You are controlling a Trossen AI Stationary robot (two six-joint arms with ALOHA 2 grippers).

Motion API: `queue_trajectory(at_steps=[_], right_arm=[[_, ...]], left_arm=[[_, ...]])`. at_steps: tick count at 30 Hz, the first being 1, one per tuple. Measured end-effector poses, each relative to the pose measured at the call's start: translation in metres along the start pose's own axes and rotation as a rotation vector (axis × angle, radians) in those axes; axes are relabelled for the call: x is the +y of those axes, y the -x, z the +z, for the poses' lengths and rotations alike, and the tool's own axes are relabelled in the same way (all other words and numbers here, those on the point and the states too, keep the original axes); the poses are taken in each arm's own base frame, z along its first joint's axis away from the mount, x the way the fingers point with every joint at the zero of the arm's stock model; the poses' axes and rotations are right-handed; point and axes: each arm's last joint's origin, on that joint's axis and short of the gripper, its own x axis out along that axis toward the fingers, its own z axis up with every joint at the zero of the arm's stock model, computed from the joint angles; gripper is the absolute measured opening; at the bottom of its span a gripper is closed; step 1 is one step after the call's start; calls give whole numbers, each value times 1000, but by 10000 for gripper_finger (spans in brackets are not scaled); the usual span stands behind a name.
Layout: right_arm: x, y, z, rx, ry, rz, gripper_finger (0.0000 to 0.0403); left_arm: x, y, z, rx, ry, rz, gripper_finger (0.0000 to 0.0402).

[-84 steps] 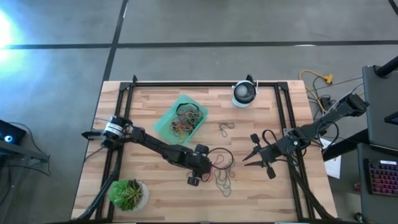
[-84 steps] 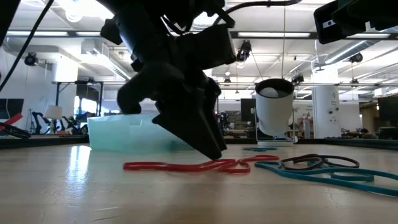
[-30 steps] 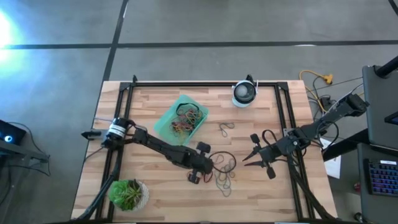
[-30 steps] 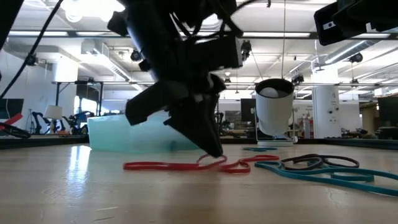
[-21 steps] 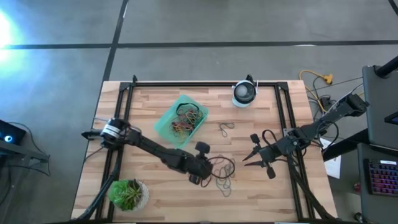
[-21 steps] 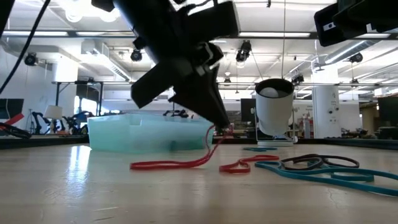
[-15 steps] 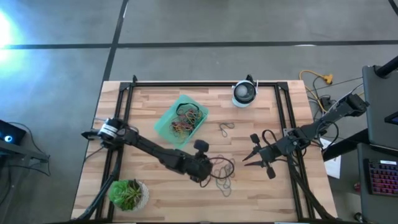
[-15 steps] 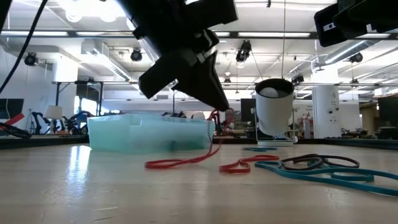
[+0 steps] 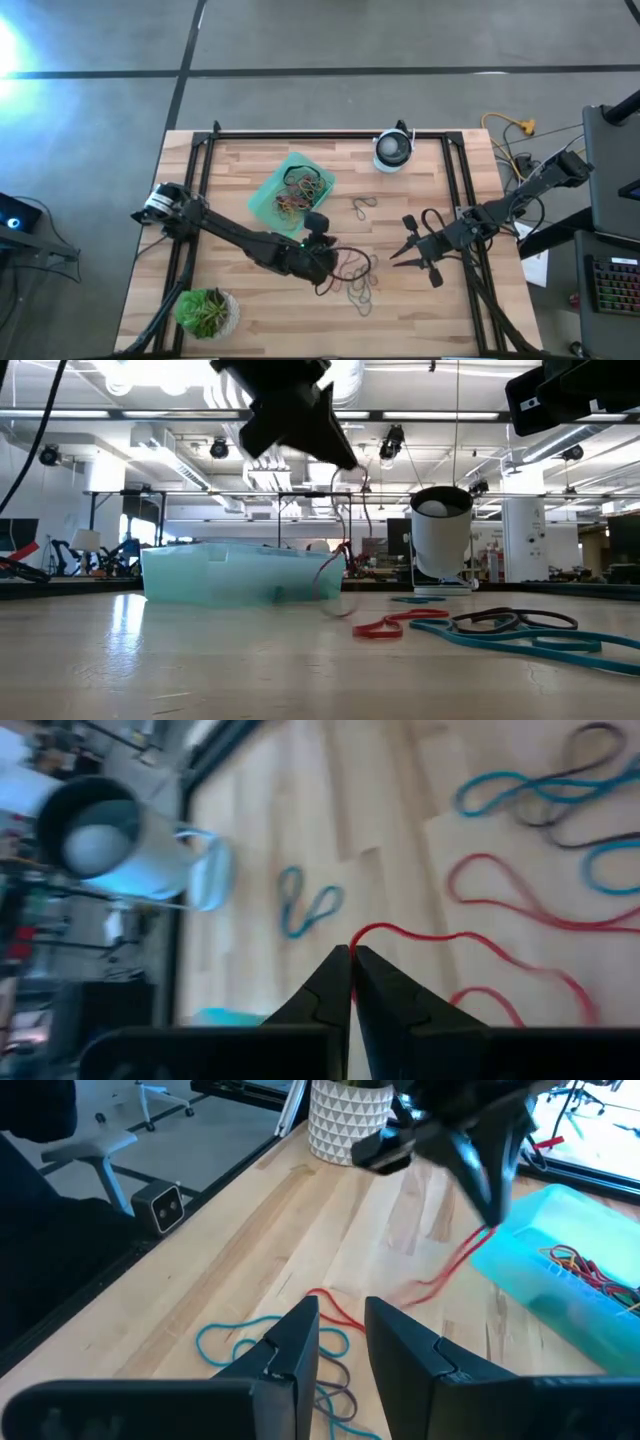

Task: Pick and place rubber bands into bin
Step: Put the red rubber band into the green bin

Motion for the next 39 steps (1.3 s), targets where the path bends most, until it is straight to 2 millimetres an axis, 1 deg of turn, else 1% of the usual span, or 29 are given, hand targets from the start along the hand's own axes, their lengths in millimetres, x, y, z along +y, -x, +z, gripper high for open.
queue_trajectory(at_steps=[5,10,13,17,20,24,27,31,35,39], right_arm=[[0,0,0,-1,0,0,79],[0,0,0,0,0,0,79],[0,0,0,0,0,0,79],[0,0,0,0,3,0,79],[0,0,-1,1,2,-1,79],[0,0,-1,1,3,-1,79],[0,0,-1,2,3,-1,79],[0,0,-1,3,2,-1,79],[0,0,-1,3,3,-1,79],[0,0,-1,4,3,-1,79]], left_arm=[[20,18,3,-16,24,84,0],[39,33,1,15,15,207,0],[54,40,-1,26,17,271,0],[79,50,-4,27,44,308,0],[95,53,-12,45,64,329,0],[112,53,-28,78,78,357,0],[121,48,-40,113,93,377,0],[127,35,-58,176,103,391,0],[130,20,-75,202,138,316,0],[134,6,-94,243,203,276,0]])
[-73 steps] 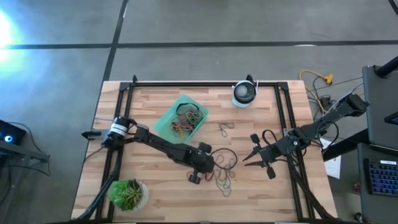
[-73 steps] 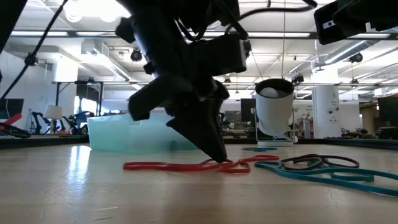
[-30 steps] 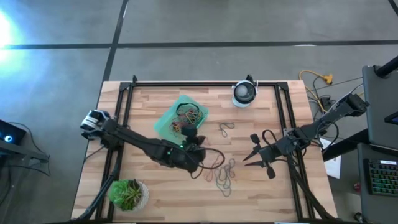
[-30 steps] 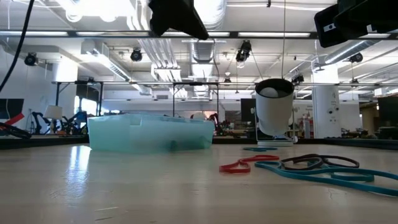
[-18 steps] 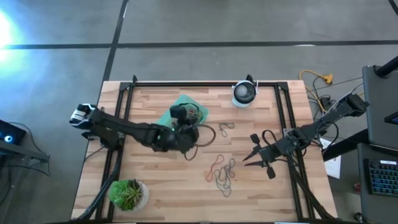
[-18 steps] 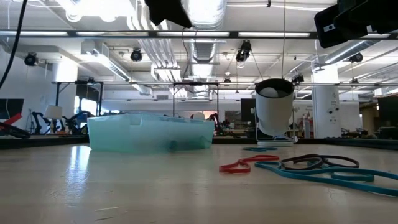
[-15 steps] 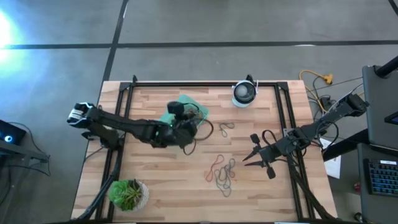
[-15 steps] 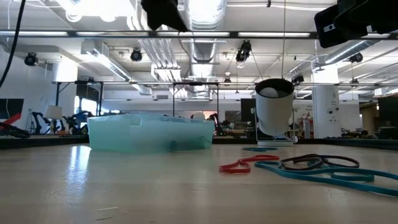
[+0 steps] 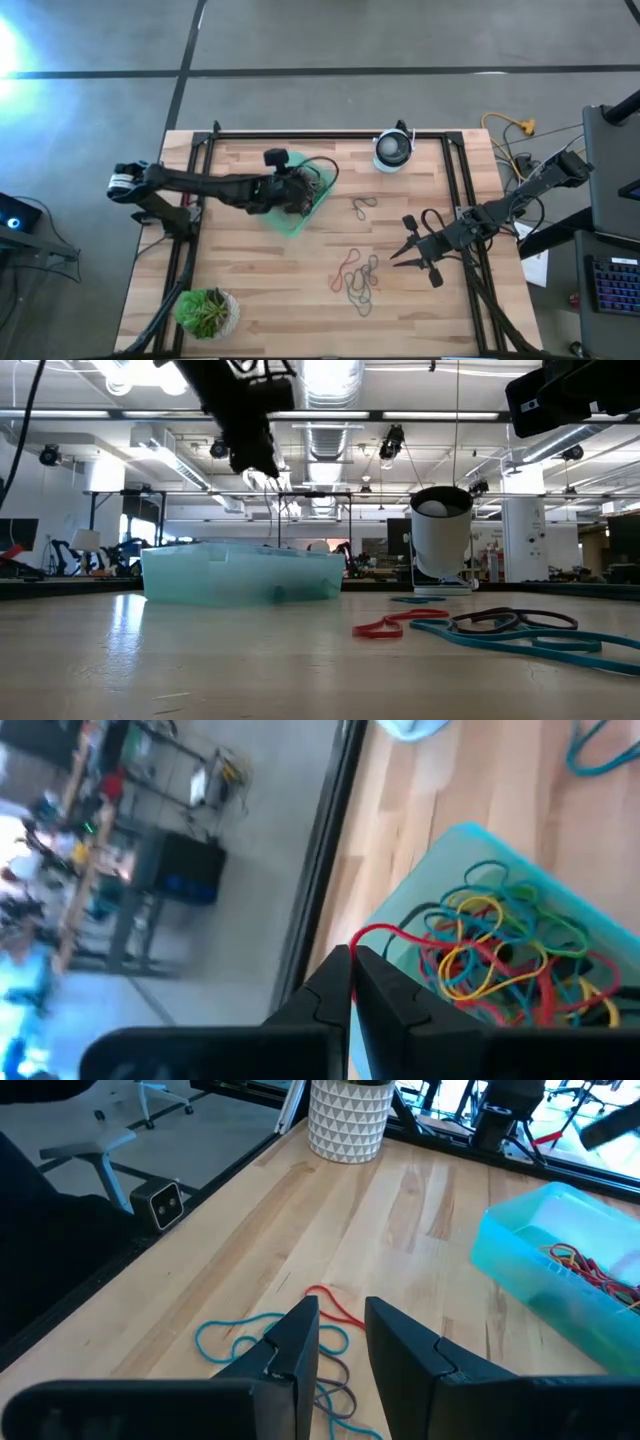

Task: Pick and place rubber bands into bin
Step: Put the red rubber band into the green bin, then put the blue rubber band into the green bin

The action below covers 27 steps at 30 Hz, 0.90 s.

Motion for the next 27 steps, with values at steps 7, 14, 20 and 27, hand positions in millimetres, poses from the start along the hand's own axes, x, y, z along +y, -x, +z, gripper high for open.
queue_trajectory(at_steps=[7,14,20,27], right_arm=[[0,0,0,-1,1,1,79],[0,0,0,-1,0,1,79],[0,0,0,0,1,0,79],[0,-2,-4,4,-2,0,79]], left_arm=[[2,-19,-16,57,102,-71,2],[3,-23,-17,50,127,-152,57],[3,-22,-16,46,143,-155,110],[-17,3,-3,-59,161,-377,125]])
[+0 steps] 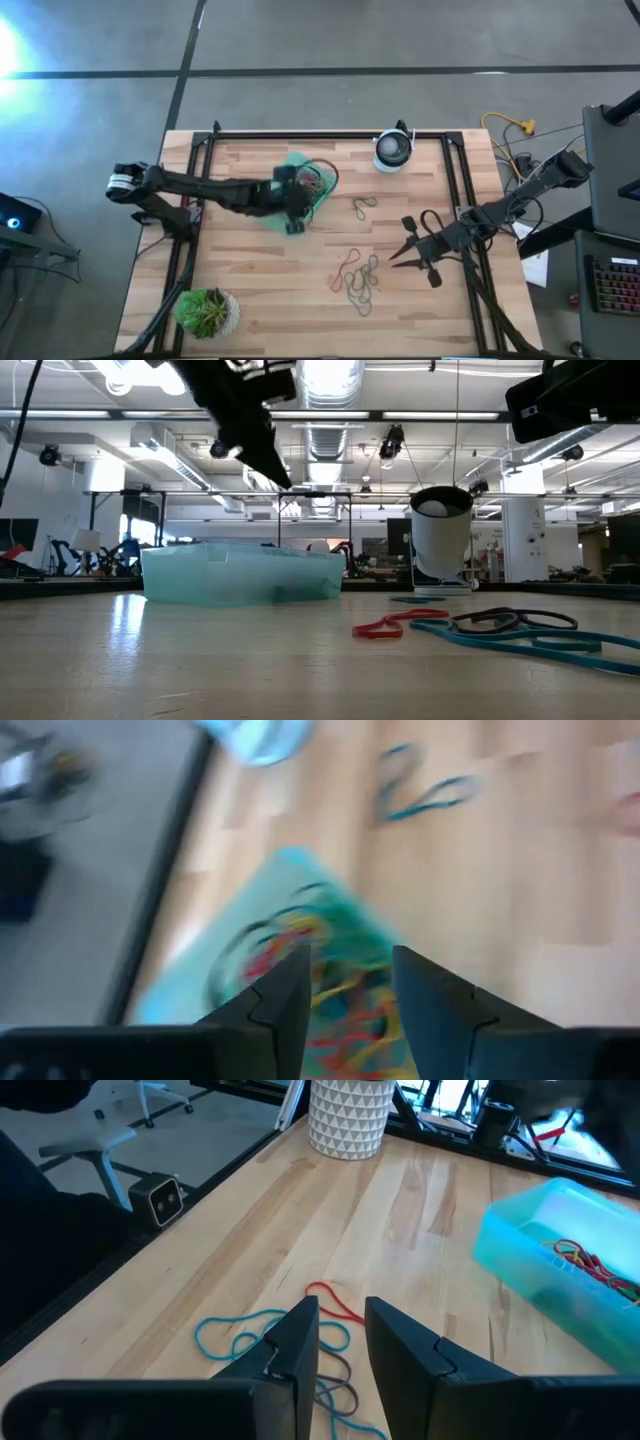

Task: Pick and place rubber bands into bin
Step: Put the blue rubber band into the green bin

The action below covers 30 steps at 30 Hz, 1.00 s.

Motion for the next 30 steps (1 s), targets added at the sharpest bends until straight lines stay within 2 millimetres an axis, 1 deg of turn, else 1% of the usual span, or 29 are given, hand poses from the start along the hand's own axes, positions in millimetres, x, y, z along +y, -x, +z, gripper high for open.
queue_trajectory(at_steps=[3,8,14,17,20,22,24,27,30], right_arm=[[1,-5,-6,-12,8,0,79],[1,-19,-15,-41,75,-26,79],[-18,-34,-14,46,62,-373,79],[-30,-42,-13,79,35,-439,79],[-45,-52,-13,108,-28,-502,79],[-57,-57,-16,157,-67,-532,79],[-70,-63,-18,211,-111,-552,79],[-92,-69,-23,296,-166,-591,80],[-115,-72,-28,368,-222,-587,84]], left_arm=[[-23,10,2,-47,-35,-80,125],[-64,33,0,-99,-131,-183,125],[-106,55,-9,-221,-211,-285,125],[-121,59,-20,-249,-267,-320,125],[-130,61,-30,-252,-294,-341,125],[-131,61,-36,-241,-305,-346,125],[-128,64,-40,-238,-287,-347,125],[-123,71,-40,-257,-230,-352,125],[-119,74,-45,-252,-203,-356,125]])
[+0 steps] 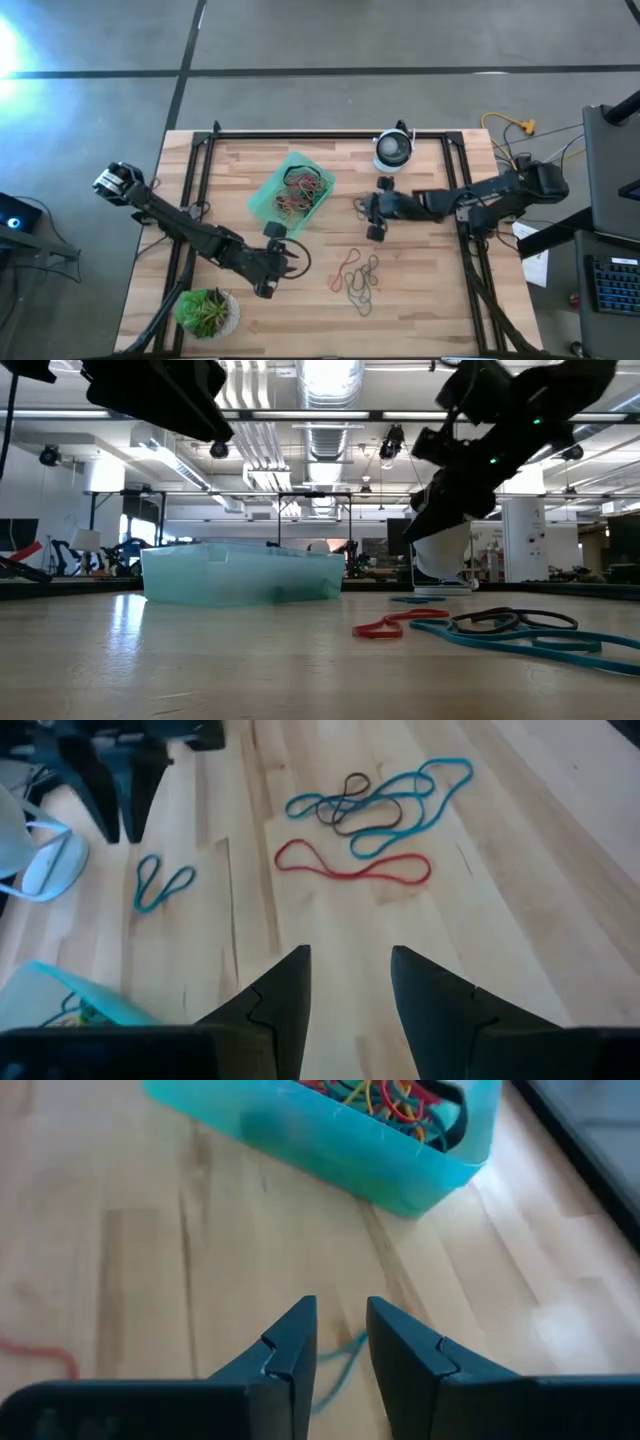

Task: Pick and place rubber bands into bin
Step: Put the blue rubber band into the green bin

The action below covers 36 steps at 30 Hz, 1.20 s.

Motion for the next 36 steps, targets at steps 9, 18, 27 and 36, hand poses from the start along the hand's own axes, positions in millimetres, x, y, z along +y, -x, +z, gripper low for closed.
queue_trajectory(at_steps=[9,18,27,36], right_arm=[[-44,-27,10,120,-103,46,135],[-46,-40,1,192,37,168,167],[-63,-51,-9,246,-2,129,169],[-79,-53,-14,257,-72,188,167]], left_arm=[[3,9,-12,-7,34,21,125],[2,10,-13,-13,37,19,125],[2,10,-13,-15,37,19,125],[2,10,-13,-17,32,19,125]])
